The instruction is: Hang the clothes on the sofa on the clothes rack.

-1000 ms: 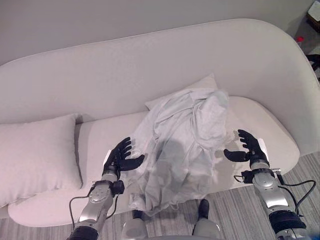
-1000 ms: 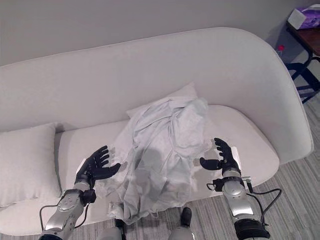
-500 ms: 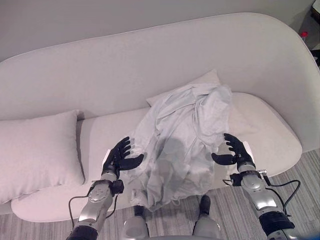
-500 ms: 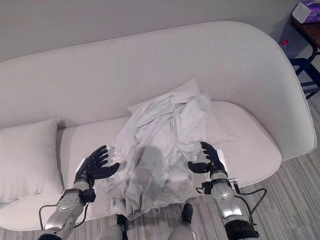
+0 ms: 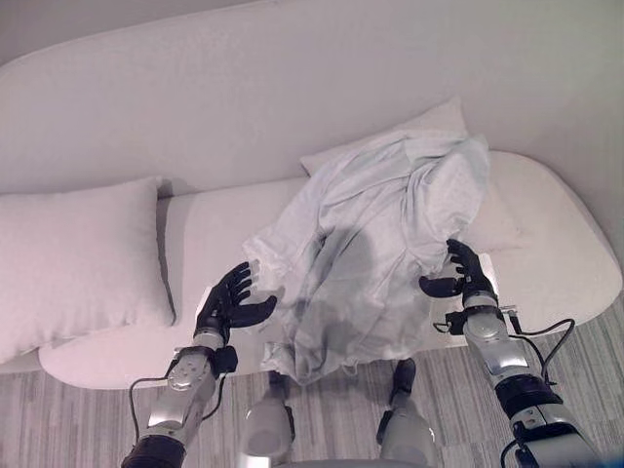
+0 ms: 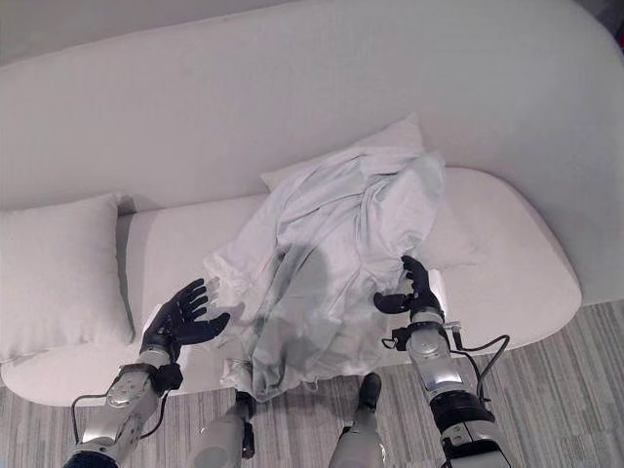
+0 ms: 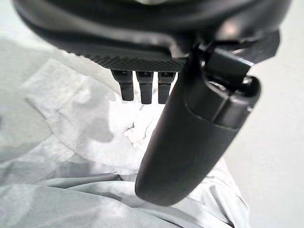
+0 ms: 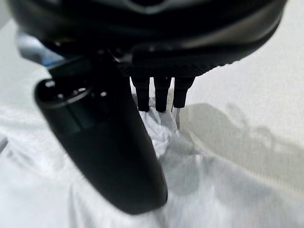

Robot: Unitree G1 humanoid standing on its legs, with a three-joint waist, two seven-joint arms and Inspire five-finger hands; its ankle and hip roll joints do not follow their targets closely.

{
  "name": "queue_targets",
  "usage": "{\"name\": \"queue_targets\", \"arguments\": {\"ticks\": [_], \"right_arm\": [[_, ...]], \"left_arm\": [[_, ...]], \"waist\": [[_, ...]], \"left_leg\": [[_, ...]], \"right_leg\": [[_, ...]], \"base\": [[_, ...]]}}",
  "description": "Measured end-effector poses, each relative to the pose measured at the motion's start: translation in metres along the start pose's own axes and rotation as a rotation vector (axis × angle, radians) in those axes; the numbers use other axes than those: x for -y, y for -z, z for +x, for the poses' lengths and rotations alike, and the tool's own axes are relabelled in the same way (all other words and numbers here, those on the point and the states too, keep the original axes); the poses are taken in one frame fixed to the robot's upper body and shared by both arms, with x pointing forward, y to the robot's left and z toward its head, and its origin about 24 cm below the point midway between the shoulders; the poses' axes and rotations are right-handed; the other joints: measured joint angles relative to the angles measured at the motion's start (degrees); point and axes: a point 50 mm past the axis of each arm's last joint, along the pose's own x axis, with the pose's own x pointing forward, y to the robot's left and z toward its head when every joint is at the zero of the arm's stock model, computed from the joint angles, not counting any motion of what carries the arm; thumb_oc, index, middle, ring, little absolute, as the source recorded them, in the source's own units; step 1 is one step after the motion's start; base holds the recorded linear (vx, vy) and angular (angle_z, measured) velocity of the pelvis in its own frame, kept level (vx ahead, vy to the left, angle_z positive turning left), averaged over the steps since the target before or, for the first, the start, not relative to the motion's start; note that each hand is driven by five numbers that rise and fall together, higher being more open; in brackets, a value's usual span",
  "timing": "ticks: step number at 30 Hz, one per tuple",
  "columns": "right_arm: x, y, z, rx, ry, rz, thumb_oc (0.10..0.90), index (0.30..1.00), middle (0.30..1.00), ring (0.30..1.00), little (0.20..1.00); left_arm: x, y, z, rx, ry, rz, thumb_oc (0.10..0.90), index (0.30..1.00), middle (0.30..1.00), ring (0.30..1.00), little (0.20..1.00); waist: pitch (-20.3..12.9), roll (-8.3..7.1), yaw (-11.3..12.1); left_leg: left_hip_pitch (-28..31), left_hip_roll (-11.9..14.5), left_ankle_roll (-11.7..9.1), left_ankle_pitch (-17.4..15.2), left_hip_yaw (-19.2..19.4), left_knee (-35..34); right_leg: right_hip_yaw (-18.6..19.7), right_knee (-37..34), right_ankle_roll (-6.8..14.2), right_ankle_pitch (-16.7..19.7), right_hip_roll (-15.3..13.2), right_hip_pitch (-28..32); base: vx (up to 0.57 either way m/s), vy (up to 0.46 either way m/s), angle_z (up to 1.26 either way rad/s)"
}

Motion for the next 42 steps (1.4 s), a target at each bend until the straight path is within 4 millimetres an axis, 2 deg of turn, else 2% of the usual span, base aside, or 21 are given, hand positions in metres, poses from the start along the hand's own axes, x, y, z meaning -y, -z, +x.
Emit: {"name": "queue_targets", "arguments": {"ticks": [6,9,10,11,14,19,23,26,27,29,31,33,35,37,38,41,42], "right_arm": [[0.001,-0.004,0.001,0.014,0.029,-0.049,0.800,0.900,0.900,0.900,0.900],[-0.004,-0.007,0.005,0.025,0.094,-0.204,0.800,0.900,0.900,0.900,0.900],[-0.009,-0.012,0.009,0.026,0.127,-0.270,0.584,0.575,0.575,0.575,0.575],[-0.013,-0.018,0.015,0.029,0.168,-0.375,0.400,0.300,0.300,0.300,0.300],[-0.009,-0.031,0.020,0.054,0.262,-0.465,0.400,0.300,0.300,0.300,0.300],[0.001,-0.033,0.020,0.053,0.317,-0.464,0.400,0.300,0.300,0.300,0.300],[0.009,-0.026,0.016,0.049,0.314,-0.443,0.400,0.300,0.300,0.300,0.300],[0.007,-0.026,0.001,0.101,0.275,-0.379,0.400,0.300,0.300,0.300,0.300],[0.011,-0.027,-0.010,0.159,0.263,-0.346,0.400,0.300,0.300,0.300,0.300],[0.025,-0.030,-0.030,0.238,0.274,-0.239,0.400,0.300,0.300,0.300,0.300],[0.034,-0.022,-0.032,0.203,0.293,-0.194,0.400,0.300,0.300,0.300,0.300],[0.048,-0.013,-0.047,0.172,0.344,-0.055,0.400,0.300,0.300,0.300,0.300],[0.051,-0.003,-0.051,0.133,0.345,-0.006,0.400,0.300,0.300,0.300,0.300],[0.051,0.000,-0.053,0.111,0.339,0.066,0.400,0.300,0.300,0.300,0.300],[0.051,-0.002,-0.052,0.118,0.329,0.094,0.400,0.300,0.300,0.300,0.300],[0.046,-0.011,-0.048,0.158,0.297,0.130,0.400,0.300,0.300,0.300,0.300],[0.033,-0.027,-0.044,0.219,0.226,0.167,0.400,0.300,0.300,0.300,0.300]], "left_arm": [[0.005,-0.014,0.009,0.049,0.012,-0.001,0.800,0.900,0.900,0.900,0.900],[0.009,-0.026,0.013,0.098,-0.005,-0.035,0.800,0.900,0.900,0.900,0.900],[0.010,-0.027,0.013,0.109,-0.018,-0.038,0.800,0.900,0.900,0.900,0.900],[0.013,-0.031,0.014,0.128,-0.022,-0.037,0.800,0.900,0.900,0.900,0.900],[0.019,-0.041,0.019,0.162,-0.014,-0.036,0.800,0.900,0.900,0.900,0.900],[0.019,-0.045,0.021,0.179,-0.031,-0.039,0.800,0.900,0.900,0.900,0.900],[0.017,-0.048,0.021,0.189,-0.049,-0.044,0.800,0.900,0.900,0.900,0.900],[0.008,-0.051,0.021,0.199,-0.091,-0.053,0.800,0.900,0.900,0.900,0.900],[0.005,-0.052,0.021,0.203,-0.106,-0.057,0.800,0.900,0.900,0.900,0.900],[-0.006,-0.058,0.020,0.226,-0.140,-0.053,0.800,0.900,0.900,0.900,0.900],[-0.003,-0.069,0.022,0.262,-0.119,-0.047,0.800,0.900,0.900,0.900,0.900],[-0.002,-0.088,0.024,0.327,-0.103,-0.020,0.800,0.900,0.900,0.900,0.900],[-0.006,-0.105,0.026,0.382,-0.113,0.024,0.800,0.900,0.900,0.900,0.900],[-0.006,-0.124,0.030,0.434,-0.106,0.064,0.800,0.900,0.900,0.900,0.900],[0.009,-0.154,0.039,0.519,-0.054,0.128,0.800,0.900,0.900,0.900,0.900],[0.035,-0.189,0.050,0.611,0.013,0.209,0.800,0.900,0.900,0.900,0.900],[0.048,-0.215,0.058,0.664,0.036,0.340,0.800,0.900,0.900,0.900,0.900]], "waist": [[0.81,0.06,0.03],[1.24,0.03,0.09],[1.38,-0.13,0.10],[1.48,-0.11,0.17],[3.83,0.03,0.68],[4.03,-0.06,0.90],[4.03,-0.06,0.83],[4.03,-0.10,-0.08],[4.02,-0.13,-0.13],[3.48,-0.91,-2.27],[3.00,-1.71,-4.09],[2.35,-2.46,-5.04],[1.10,-3.53,-7.08],[-0.10,-4.29,-8.01],[-1.31,-4.36,-9.63],[-1.44,-4.41,-9.97],[-1.84,-4.59,-11.17]], "left_leg": [[-0.98,0.00,-0.01,0.11,-0.54,0.01],[-1.99,0.00,-0.10,0.32,-1.20,0.01],[-2.37,0.00,-0.13,0.36,-1.16,0.02],[-3.48,0.01,-0.20,0.53,-1.31,0.09],[-3.95,0.02,-0.15,1.19,-1.50,0.09],[-3.93,0.04,-0.16,1.23,-1.88,0.09],[-3.67,0.02,-0.13,1.26,-2.22,0.10],[-2.61,0.02,-0.13,1.25,-2.09,0.09],[-1.65,0.02,-0.12,1.21,-1.61,0.06],[-0.06,0.05,-0.12,1.03,-0.88,-0.01],[-0.07,0.10,-0.19,0.67,-0.86,0.00],[0.05,0.02,-0.05,0.59,-0.20,-0.01],[0.40,-0.05,-0.10,0.31,0.83,0.00],[1.19,-0.04,-0.21,0.32,2.18,-0.03],[1.24,-0.06,-0.23,0.19,3.16,-0.01],[0.70,-0.05,-0.22,0.20,4.52,0.00],[-1.05,-0.05,-0.12,0.44,5.35,0.00]], "right_leg": [[-0.54,0.01,0.00,0.00,0.00,-0.60],[-1.14,0.01,-0.02,0.02,0.00,-1.06],[-1.09,0.01,-0.12,0.12,0.01,-1.48],[-1.13,0.01,-0.20,0.31,0.02,-2.44],[-1.34,0.01,-0.44,0.77,0.03,-2.71],[-1.54,0.01,-0.46,0.78,0.05,-2.51],[-2.06,0.02,-0.46,0.77,0.03,-1.94],[-2.19,0.02,-0.47,0.76,0.03,-0.92],[-1.73,0.02,-0.47,0.76,0.03,-0.31],[-1.16,0.01,-0.47,0.72,-0.01,0.83],[-1.01,0.02,-0.43,0.67,0.02,0.71],[-0.21,0.02,-0.43,0.75,0.00,0.24],[0.91,0.02,-0.37,0.84,0.02,-0.24],[2.38,0.02,-0.26,1.18,0.09,-0.69],[3.47,0.03,-0.28,1.35,0.20,-1.35],[5.07,0.03,-0.40,1.92,0.39,-3.05],[6.13,0.03,-0.69,2.63,0.52,-5.55]], "base": [[-0.01,0.017,0.04],[-0.07,0.043,0.08],[-0.06,0.023,0.02],[-0.03,0.021,0.04],[-0.02,0.015,0.04],[0.00,0.000,0.00],[0.02,0.010,0.06],[0.06,0.000,-0.01],[0.06,-0.007,-0.10],[0.08,-0.013,-0.15],[0.08,-0.013,-0.04],[0.06,0.000,-0.16],[0.06,-0.007,-0.26],[-0.01,-0.022,-0.36],[-0.05,-0.028,-0.40],[-0.06,-0.037,-0.29],[-0.03,-0.039,-0.37]]}}
